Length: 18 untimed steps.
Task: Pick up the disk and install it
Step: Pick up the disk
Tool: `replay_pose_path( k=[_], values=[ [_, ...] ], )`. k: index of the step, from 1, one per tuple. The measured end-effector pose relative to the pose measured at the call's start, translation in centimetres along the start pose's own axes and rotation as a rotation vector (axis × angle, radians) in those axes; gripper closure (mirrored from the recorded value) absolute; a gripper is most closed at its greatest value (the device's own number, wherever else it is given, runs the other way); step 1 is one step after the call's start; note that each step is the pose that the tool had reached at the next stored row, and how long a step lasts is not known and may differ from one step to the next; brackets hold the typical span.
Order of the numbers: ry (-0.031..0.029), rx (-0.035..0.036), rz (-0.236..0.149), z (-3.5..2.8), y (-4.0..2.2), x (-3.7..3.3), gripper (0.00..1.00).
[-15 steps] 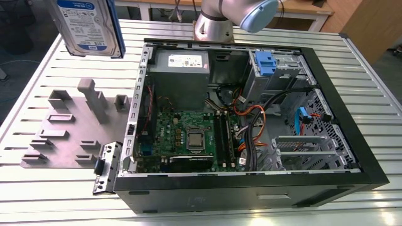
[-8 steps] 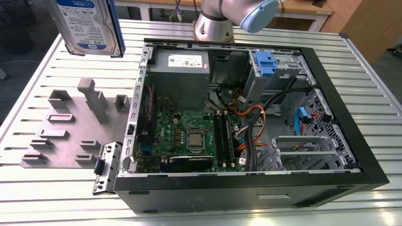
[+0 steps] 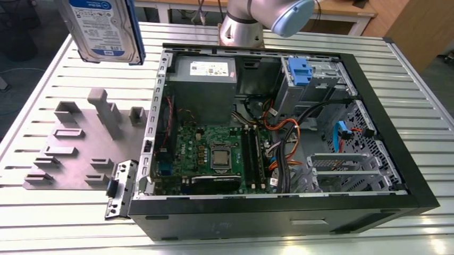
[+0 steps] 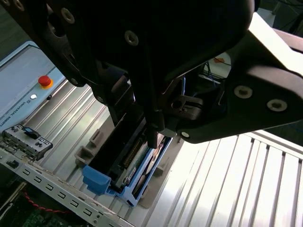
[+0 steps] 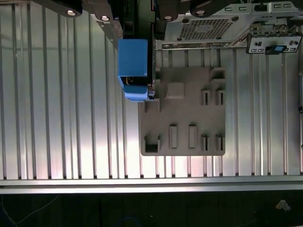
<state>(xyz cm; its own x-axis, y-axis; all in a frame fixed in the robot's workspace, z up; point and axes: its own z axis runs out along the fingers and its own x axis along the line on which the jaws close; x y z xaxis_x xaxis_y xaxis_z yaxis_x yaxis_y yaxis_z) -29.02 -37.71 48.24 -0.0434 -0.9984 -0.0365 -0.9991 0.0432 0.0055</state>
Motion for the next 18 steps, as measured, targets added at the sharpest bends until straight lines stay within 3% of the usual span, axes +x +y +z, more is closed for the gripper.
replay_pose_path(
  k=[8,18],
  values=[
    [0.0000,0.0000,0.000,0.00,-1.77,-0.08,0.65],
    [0.0000,0.0000,0.000,-0.01,-4.42,-0.19,0.65]
  ],
)
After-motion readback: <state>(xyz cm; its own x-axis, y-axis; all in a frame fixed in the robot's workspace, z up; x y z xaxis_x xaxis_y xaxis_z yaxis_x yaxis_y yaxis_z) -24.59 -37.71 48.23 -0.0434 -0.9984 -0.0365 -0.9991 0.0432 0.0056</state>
